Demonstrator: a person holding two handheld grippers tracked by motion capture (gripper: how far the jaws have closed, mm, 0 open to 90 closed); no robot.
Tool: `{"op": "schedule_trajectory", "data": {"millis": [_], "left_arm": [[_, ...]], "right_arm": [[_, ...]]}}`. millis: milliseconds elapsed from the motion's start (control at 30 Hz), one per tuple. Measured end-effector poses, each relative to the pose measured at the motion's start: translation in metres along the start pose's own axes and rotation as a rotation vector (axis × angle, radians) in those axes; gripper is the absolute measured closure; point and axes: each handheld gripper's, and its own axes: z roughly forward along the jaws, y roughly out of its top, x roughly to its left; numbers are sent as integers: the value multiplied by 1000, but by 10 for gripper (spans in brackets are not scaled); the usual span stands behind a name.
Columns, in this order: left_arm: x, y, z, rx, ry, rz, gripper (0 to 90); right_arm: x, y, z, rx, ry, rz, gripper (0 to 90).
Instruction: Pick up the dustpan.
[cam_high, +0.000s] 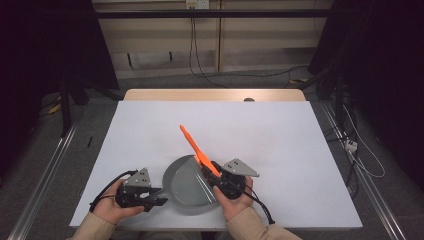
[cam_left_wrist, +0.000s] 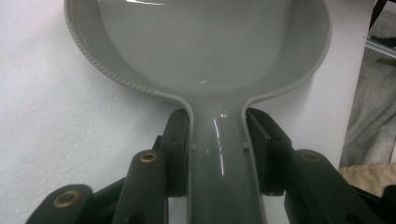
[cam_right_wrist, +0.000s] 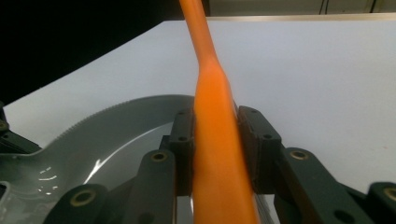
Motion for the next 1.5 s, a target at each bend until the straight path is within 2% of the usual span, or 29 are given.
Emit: {"op": "schedule_trajectory", "data": {"millis": [100, 200, 300, 400, 500, 667, 700, 800, 967, 1033, 1167, 1200, 1233, 1267, 1400, 1500], "left_arm": [[0, -1, 0, -3, -2, -6, 627], [0, -1, 0, -5, -2, -7, 627], [1, -1, 0, -6, -5, -8, 627], [0, -1, 0, -5, -2, -2, 627], [1, -3, 0, -12, -3, -11, 627], [1, -3, 0, -11, -8, -11, 627], [1, -3, -1, -8, 2, -10, 627], [1, -3, -1, -8, 4, -10, 627], [2, -3, -2, -5, 7, -8, 627], [2, -3, -2, -3, 7, -8, 627], [2, -3, -2, -6, 5, -11, 628], [3, -3, -3, -8, -7, -13, 628], [2, -3, -3, -15, -1, -19, 628], [2, -3, -3, -16, 3, -23, 628], [4, -3, -4, -16, 8, -34, 628], [5, -3, -4, -11, 13, -34, 628]], "right_arm": [[4, 0, 3, 2, 0, -26, 687], [5, 2, 3, -7, 5, -21, 688], [11, 5, 4, -17, 32, -19, 690], [21, 7, 8, -14, 60, -47, 697], [24, 9, 13, -24, 88, -36, 700], [14, 20, 10, -60, 114, -8, 702], [11, 24, 9, -69, 118, -7, 702], [2, 33, 3, -88, 112, 2, 702], [-20, 37, -1, -87, 65, -43, 703], [-30, 35, -2, -77, 50, -38, 703], [-45, 31, -4, -61, -11, -75, 703], [-49, 31, -3, -59, -21, -78, 703], [-52, 30, -2, -58, -20, -71, 704], [-54, 30, 0, -54, -33, -71, 703], [-57, 33, 14, -45, -23, -99, 704], [-57, 35, 27, -25, -25, -167, 704]]}}
